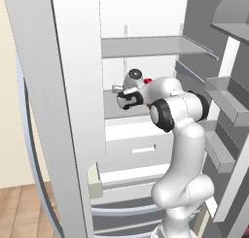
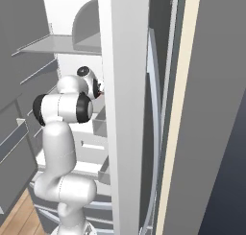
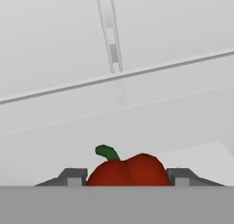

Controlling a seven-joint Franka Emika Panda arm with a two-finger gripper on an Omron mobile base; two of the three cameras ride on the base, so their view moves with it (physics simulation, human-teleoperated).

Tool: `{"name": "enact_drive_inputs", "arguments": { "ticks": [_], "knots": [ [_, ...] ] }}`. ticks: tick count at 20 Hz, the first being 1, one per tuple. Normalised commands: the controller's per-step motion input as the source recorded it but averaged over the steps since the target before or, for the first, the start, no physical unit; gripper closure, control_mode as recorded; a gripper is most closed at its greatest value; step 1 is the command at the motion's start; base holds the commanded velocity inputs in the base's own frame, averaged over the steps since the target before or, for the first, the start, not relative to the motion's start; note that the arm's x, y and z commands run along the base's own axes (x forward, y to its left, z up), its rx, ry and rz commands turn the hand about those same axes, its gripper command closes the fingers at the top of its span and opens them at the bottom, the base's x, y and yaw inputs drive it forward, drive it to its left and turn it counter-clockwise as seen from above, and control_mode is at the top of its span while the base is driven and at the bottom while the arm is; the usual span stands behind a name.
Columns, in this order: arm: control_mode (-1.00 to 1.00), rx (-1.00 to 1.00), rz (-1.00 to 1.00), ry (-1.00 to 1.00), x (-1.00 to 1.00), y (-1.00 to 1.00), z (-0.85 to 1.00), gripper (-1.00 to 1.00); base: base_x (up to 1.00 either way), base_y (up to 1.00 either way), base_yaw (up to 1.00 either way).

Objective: Pick bell pepper from the fridge and place it on the plate on the counter.

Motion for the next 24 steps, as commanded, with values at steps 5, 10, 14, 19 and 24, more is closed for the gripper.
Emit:
{"name": "enact_drive_inputs", "arguments": {
  "ticks": [5, 10, 14, 19, 24],
  "knots": [
    [-1.00, 0.00, 0.00, 0.00, -0.05, 0.06, 0.01, 1.00, 0.00, 0.00, 0.00],
    [-1.00, 0.00, 0.00, 0.00, -0.25, 0.20, 0.15, 1.00, 0.00, 0.00, 0.00],
    [-1.00, 0.00, 0.00, 0.00, -0.33, 0.04, 0.30, 1.00, 0.00, 0.00, 0.00],
    [-1.00, 0.00, 0.00, 0.00, -0.56, -0.07, 0.30, 1.00, 0.00, 0.00, 0.00],
    [-1.00, -0.02, 0.00, 0.01, -0.93, -0.08, 0.08, 1.00, 0.00, 0.00, 0.00]
  ]
}}
